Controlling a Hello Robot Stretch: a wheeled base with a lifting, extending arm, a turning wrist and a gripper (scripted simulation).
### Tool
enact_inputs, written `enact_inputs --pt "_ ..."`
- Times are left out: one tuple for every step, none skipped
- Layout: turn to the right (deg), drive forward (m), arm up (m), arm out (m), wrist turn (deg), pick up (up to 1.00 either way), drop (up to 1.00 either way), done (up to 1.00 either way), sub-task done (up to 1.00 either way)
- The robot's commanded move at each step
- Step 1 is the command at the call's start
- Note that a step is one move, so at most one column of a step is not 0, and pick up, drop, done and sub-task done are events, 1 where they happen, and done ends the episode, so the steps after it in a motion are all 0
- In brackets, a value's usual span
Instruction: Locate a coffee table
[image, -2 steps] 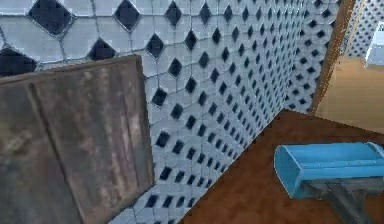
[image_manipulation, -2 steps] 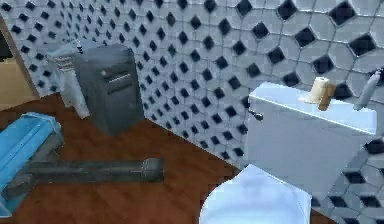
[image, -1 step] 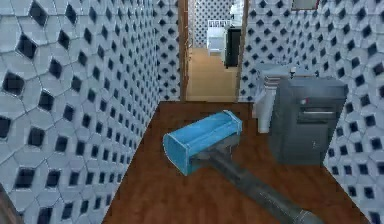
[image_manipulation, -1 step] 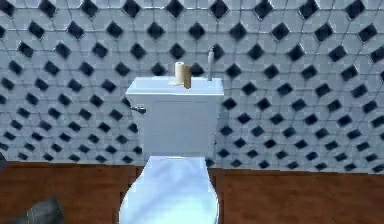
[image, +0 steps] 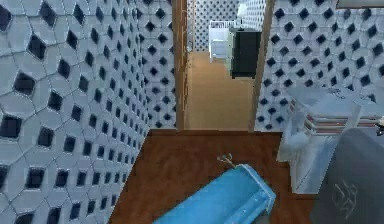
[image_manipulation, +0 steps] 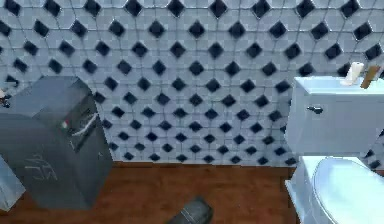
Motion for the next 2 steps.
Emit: enact_inputs --pt "0.0 1.0 0.0 0.0 0.0 0.0 0.0 0.0 0.0" --pt "0.0 0.55 0.0 0.0 0.0 0.0 0.0 0.0 0.0"
